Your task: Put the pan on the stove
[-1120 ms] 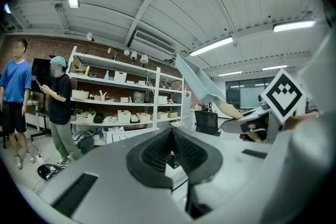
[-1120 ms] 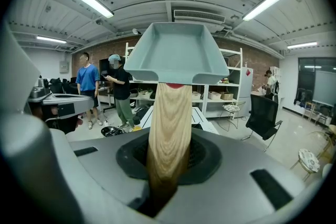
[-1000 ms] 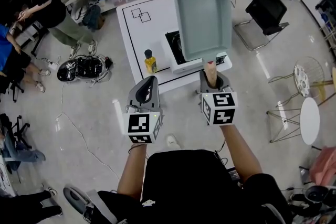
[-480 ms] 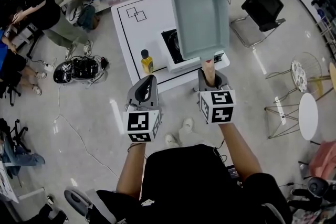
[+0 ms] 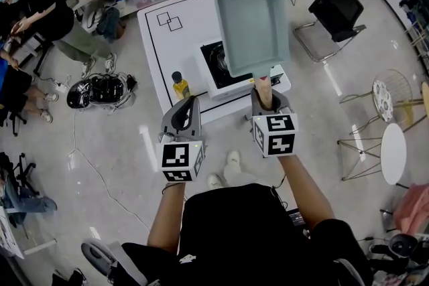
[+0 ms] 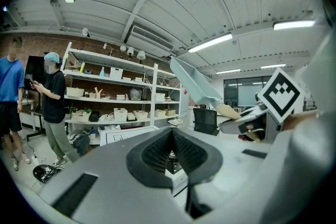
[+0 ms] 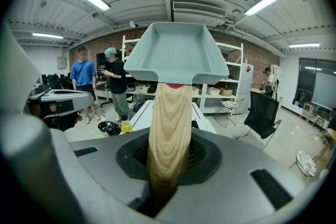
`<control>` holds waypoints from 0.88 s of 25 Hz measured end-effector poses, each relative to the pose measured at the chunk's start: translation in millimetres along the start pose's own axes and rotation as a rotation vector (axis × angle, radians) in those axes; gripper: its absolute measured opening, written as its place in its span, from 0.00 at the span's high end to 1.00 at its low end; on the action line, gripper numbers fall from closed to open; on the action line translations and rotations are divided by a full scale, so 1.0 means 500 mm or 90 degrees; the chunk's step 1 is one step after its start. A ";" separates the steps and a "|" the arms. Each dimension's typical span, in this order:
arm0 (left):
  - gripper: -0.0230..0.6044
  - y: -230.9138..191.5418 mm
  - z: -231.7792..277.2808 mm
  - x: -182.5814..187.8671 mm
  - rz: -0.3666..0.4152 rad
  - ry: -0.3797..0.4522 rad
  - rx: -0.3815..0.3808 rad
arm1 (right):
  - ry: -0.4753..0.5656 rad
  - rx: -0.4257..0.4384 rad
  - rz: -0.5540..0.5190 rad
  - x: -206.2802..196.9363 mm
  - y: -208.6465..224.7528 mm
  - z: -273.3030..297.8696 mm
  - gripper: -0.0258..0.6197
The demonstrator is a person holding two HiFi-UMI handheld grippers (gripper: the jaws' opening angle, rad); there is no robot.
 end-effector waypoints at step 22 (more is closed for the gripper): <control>0.95 0.034 0.151 -0.039 0.013 -0.055 0.031 | -0.147 0.022 0.023 -0.050 0.135 0.157 0.88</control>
Point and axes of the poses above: the fingertips, and each gripper's own axes: z forward along the fingers, y to its right, x out of its top, the point moved 4 cm from there along -z, backward along the fingers, and after that the axes turned 14 degrees about x, right-handed, at the moved point
